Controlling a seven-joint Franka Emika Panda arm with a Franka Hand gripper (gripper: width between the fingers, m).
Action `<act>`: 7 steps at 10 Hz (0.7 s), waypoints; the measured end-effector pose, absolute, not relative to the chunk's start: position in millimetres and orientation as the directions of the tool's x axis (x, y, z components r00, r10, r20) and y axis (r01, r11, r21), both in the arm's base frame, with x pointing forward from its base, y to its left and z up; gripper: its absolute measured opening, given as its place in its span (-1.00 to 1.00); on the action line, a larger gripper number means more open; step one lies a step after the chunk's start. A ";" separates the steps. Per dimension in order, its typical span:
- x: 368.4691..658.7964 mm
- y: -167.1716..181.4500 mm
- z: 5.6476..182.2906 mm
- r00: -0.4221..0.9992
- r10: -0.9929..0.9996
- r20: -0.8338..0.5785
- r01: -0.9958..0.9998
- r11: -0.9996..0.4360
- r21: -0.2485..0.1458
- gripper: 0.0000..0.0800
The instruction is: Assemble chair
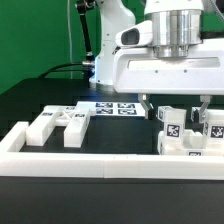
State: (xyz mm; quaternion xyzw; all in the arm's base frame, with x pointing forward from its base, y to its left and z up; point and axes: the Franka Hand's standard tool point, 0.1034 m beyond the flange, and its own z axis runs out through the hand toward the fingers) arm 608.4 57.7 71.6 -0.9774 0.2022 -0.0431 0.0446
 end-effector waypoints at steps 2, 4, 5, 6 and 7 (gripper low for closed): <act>608.4 57.6 71.5 0.914 -0.401 0.066 -0.393 -0.913 -0.105 0.13; 608.5 57.5 71.6 0.914 -0.401 0.066 -0.394 -0.913 -0.105 -0.20; 608.5 57.5 71.6 0.906 -0.419 0.064 -0.411 -0.905 -0.107 -0.28; 608.5 57.4 71.6 0.897 -0.438 0.062 -0.430 -0.896 -0.108 -0.28; 608.5 57.5 71.6 0.882 -0.468 0.058 -0.460 -0.881 -0.111 -0.28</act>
Offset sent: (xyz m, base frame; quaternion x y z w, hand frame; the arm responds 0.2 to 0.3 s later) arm 0.0000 0.0000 0.0000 0.0000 0.0000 0.0000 1.0000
